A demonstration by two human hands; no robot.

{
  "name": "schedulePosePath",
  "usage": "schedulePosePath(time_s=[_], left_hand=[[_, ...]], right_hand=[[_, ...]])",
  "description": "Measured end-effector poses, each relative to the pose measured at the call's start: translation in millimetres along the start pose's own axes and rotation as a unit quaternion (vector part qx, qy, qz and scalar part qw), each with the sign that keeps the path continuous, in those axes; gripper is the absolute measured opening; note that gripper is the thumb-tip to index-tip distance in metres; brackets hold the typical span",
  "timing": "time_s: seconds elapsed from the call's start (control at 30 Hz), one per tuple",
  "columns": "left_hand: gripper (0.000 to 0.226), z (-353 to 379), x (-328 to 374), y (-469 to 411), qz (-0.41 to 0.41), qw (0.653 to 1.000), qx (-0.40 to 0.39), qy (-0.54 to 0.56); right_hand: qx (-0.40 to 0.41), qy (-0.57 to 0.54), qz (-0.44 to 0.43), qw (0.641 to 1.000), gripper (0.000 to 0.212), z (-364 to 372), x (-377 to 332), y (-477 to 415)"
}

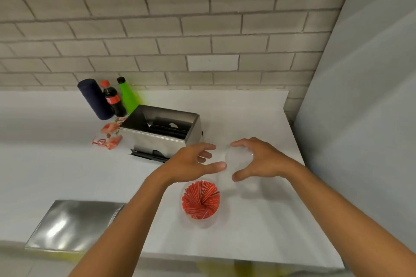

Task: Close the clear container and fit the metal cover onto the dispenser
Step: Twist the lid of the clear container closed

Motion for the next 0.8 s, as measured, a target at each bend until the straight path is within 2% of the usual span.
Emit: schedulePosePath(time_s=[0.1, 0.3, 0.43, 0.53, 0.63, 0.8], left_hand=[[0.119, -6.1, -29.1, 33.8, -0.014, 0.999, -0.011, 0.041], [0.138, 7.8, -88.4, 77.7, -0.021, 0.998, -0.049, 0.027], [0.155, 30.9, -108.6, 86.9, 0.004, 1.0, -0.022, 0.017], [0.153, 53.2, -113.2, 87.0, 0.044, 0.997, 0.003, 0.06], [0.134, 66.8, -105.7, 80.1, 0.096, 0.987, 0.046, 0.12], [0.134, 77.4, -103.1, 72.3, 0.086, 0.973, 0.117, 0.179]], right_hand=[[-0.019, 0.0, -0.033, 0.999, 0.107, 21.8, -37.4, 15.7], [-0.017, 0.035, -0.054, 0.998, 0.105, 65.7, -84.7, 33.2], [-0.023, 0.078, -0.047, 0.996, 0.106, 89.9, -96.3, 35.3], [-0.021, 0.112, -0.048, 0.992, 0.107, 104.9, -102.3, 33.7], [-0.018, 0.133, -0.048, 0.99, 0.107, 112.4, -106.5, 31.0], [-0.025, 0.146, -0.055, 0.987, 0.102, 119.0, -109.0, 26.7]])
Point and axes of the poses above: each hand's wrist, its own y-axis away from the middle knuckle, its own z-axis out of the palm, x = y × z, the point moved 8 cm from there along -y, towards the middle knuckle, and after that the axes turned 3 degrees about -y, right-handed, at the moved point
